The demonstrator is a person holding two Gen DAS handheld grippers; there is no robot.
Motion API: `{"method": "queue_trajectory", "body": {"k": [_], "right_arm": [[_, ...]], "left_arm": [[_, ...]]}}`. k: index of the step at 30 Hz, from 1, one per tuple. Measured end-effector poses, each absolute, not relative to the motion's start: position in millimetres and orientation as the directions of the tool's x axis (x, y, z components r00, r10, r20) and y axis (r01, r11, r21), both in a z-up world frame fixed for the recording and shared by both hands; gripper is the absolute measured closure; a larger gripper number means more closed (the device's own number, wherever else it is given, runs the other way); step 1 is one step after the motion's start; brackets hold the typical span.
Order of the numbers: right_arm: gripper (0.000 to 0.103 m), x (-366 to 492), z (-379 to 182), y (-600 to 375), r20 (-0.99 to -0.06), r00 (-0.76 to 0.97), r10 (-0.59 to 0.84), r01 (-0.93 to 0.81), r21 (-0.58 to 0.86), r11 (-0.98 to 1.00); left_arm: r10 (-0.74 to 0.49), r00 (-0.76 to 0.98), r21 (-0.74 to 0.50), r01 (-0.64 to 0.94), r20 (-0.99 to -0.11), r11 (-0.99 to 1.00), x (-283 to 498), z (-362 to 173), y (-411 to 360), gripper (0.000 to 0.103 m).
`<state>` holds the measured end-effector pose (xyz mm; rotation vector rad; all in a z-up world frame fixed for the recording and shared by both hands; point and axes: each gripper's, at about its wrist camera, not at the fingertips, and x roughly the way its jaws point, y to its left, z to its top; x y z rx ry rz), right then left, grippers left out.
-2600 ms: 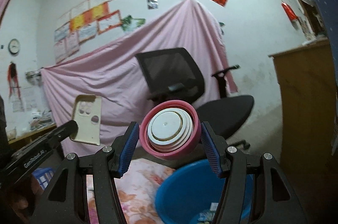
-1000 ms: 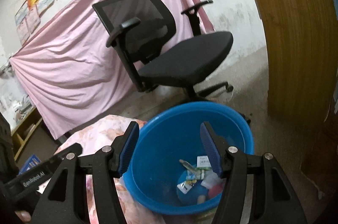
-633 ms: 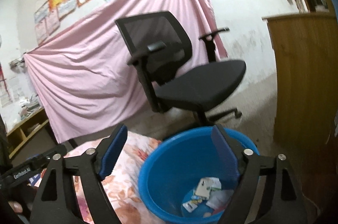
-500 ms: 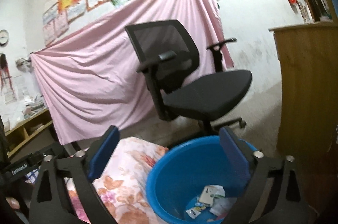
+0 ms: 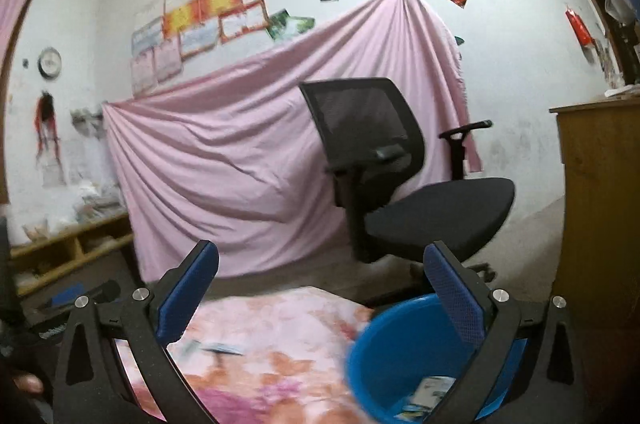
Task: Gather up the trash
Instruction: 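Return both tools over the bed toward the red paper cup and battery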
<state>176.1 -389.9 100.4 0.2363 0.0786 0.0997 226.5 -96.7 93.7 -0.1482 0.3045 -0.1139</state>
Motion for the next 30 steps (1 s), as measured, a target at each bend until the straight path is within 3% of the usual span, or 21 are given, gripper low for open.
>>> {"method": "queue_trajectory", "body": {"k": [3,7,18,30], "right_arm": [[0.0,177,103,-366,-0.062,0.991,0.121,-0.109,0.162,0.981],[0.0,189,95,-344,-0.094,0.979,0.182,-0.164,0.173,0.971],[0.0,208,71,-278,-0.148,0.948,0.283,-0.279,0.044,0.959],[0.0,239,53,-255,-0.228,0.933,0.278,-0.279,0.029,0.96]], "left_arm": [[-0.106,0.956,-0.129,0.073,-0.273,0.989,224,94,-75,0.003],[-0.065,0.962,-0.081,0.046,-0.266,0.996,224,86,-50,0.003],[-0.025,0.977,-0.072,0.01,-0.214,0.997,231,69,-22,0.003],[-0.07,0.932,-0.027,0.065,-0.356,0.998,268,37,-11,0.003]]}}
